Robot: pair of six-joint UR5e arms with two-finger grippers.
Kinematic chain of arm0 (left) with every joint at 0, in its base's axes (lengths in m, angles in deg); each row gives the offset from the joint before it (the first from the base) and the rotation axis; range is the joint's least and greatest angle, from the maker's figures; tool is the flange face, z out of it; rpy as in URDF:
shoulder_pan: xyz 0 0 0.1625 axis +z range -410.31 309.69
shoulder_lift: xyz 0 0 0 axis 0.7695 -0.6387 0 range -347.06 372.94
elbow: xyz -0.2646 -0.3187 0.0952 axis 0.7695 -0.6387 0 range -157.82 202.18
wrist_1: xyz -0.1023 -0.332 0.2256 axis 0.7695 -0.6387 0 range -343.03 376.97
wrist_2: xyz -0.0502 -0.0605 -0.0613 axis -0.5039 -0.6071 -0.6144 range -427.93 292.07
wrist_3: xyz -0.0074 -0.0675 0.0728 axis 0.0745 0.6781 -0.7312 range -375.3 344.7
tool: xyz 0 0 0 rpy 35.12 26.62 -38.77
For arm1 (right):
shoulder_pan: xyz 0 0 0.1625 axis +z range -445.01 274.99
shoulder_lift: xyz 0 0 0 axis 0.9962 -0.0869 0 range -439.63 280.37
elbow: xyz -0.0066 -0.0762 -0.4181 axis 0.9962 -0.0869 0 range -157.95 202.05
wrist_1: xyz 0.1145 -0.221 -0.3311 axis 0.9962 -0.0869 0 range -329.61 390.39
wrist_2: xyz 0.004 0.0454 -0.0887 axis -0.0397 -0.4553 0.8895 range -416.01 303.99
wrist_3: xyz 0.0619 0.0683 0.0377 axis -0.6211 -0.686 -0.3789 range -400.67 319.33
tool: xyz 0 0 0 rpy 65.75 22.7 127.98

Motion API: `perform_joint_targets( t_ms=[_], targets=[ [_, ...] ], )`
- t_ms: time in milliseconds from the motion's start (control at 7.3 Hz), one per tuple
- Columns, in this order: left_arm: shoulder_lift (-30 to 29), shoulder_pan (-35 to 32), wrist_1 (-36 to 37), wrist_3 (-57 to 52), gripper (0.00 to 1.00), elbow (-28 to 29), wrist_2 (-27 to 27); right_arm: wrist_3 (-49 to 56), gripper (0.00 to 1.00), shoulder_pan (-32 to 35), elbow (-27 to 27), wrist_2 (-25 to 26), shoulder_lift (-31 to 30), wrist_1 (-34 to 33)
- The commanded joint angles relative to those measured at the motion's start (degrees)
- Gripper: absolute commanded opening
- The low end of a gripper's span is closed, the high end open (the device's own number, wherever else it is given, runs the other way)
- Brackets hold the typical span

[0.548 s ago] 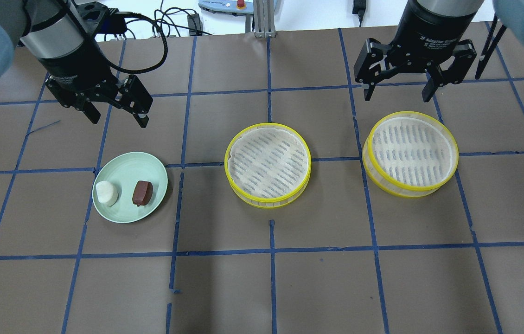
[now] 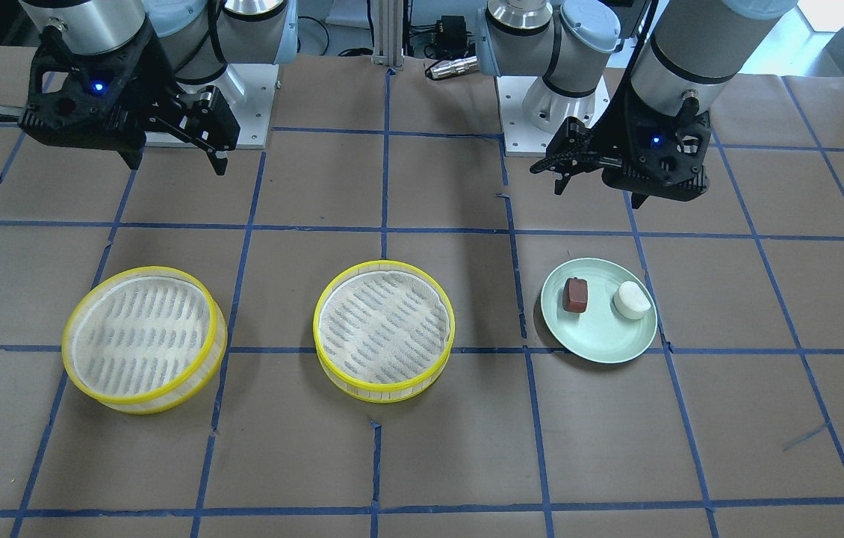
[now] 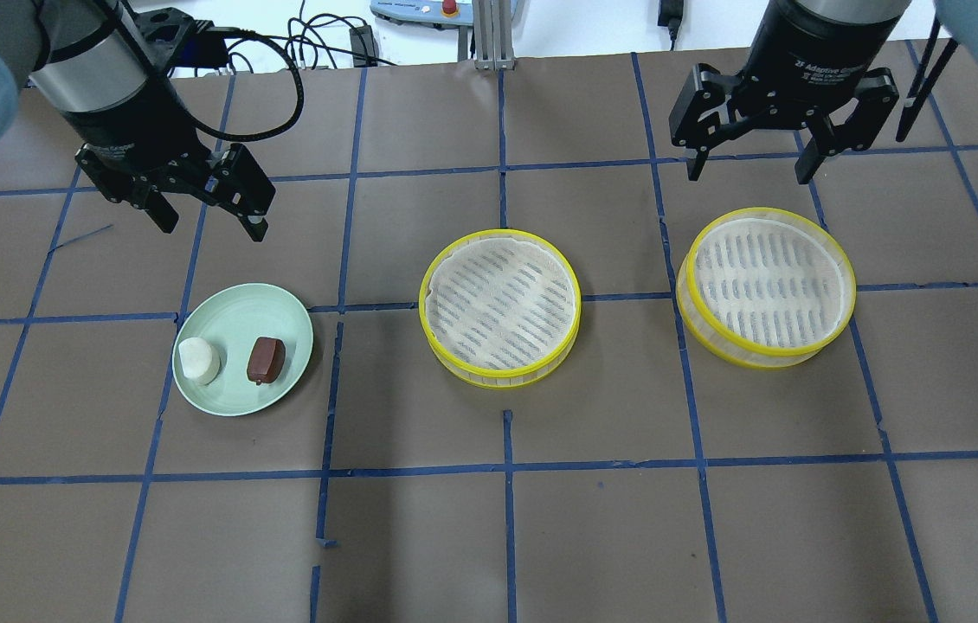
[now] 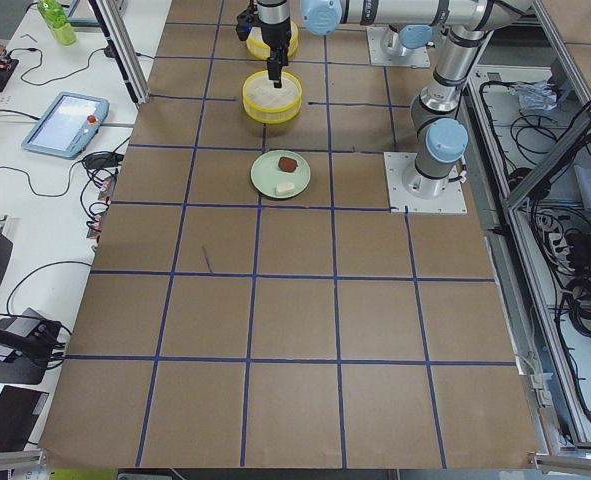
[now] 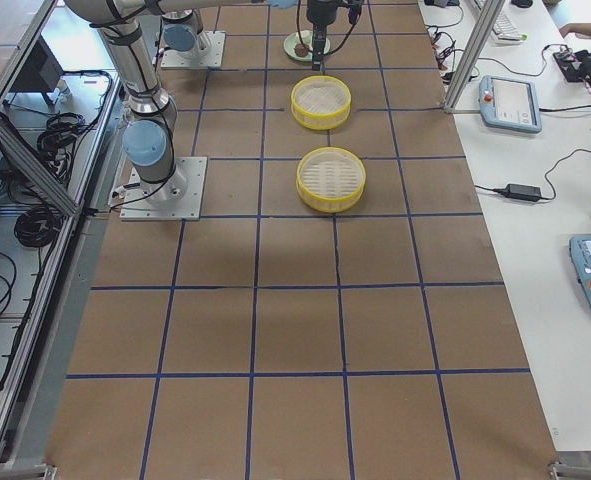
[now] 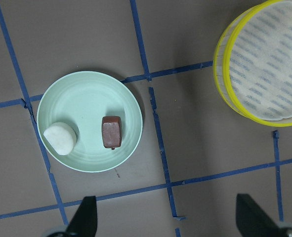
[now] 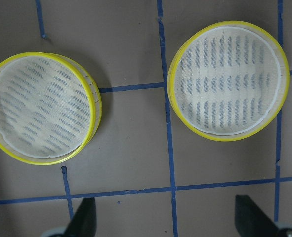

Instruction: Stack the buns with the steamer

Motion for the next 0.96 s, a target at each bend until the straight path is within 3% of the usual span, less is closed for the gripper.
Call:
perform_joint_targets(
  t_ms=[0,137,411,548,822],
  targets=[
    [-0.40,1.94,4.39,-0.23,1.00,-5.45,0.05,7.66,0.97,-8.28,0.23,0.49,0.76,0.07],
    [-0.49,4.22,11.22,-0.40,1.00,-10.97,0.05,17.64,0.94,-14.07,1.10,0.58,2.69,-0.98],
    [-4.16,10.79,29.04,-6.42,1.00,-22.57,4.60,25.27,0.93,-19.39,4.25,0.85,9.35,-7.62],
    [-7.57,12.92,35.83,-8.38,1.00,-25.58,4.62,28.52,0.92,-19.66,9.41,3.63,11.82,-16.46],
    [-14.00,13.90,41.15,-8.93,0.97,-25.88,5.06,30.30,0.92,-20.80,19.35,3.57,14.47,-33.61]
  ],
)
